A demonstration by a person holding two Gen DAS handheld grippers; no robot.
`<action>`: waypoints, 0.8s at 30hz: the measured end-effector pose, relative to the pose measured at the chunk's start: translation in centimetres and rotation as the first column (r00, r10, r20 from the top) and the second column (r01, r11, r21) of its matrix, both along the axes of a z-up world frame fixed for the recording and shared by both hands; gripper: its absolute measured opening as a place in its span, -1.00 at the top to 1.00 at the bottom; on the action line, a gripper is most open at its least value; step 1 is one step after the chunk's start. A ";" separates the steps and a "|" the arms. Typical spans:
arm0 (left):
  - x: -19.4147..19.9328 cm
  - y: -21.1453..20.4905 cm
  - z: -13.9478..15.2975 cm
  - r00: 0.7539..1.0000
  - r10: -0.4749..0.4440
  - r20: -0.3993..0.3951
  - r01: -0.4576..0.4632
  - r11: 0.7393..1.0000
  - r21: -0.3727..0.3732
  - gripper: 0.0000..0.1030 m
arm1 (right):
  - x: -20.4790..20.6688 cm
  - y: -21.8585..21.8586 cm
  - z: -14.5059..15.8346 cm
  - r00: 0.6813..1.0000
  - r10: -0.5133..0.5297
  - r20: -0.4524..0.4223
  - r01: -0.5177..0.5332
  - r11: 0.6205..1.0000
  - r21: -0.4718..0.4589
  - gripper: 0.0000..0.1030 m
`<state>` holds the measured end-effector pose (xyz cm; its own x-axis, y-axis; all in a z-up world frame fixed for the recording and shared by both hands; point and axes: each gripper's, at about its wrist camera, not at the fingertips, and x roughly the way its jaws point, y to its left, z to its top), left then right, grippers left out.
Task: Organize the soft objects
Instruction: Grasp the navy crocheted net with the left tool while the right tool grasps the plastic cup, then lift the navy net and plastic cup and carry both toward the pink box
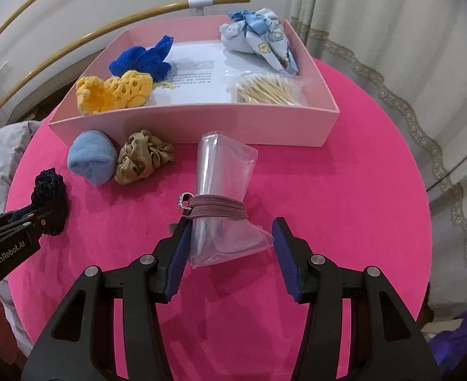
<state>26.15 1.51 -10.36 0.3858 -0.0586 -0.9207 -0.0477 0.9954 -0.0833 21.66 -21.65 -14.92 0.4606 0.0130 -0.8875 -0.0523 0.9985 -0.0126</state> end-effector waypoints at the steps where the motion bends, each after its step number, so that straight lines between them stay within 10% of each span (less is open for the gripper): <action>1: -0.2 -0.1 0.1 1.000 -0.002 0.002 0.002 1.000 0.005 0.65 | -0.1 -0.1 0.0 1.000 -0.001 0.001 0.001 1.000 0.001 0.06; 24: -3.1 -3.8 2.4 0.996 -0.082 0.023 0.081 0.996 0.040 0.64 | -2.8 -0.2 2.5 0.998 0.015 0.063 -0.015 1.000 0.009 0.06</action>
<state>23.01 -2.26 -7.92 0.4039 -0.0544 -0.9132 0.0349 0.9984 -0.0440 18.91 -21.83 -12.46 0.5156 0.0287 -0.8564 -0.0666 0.9978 -0.0067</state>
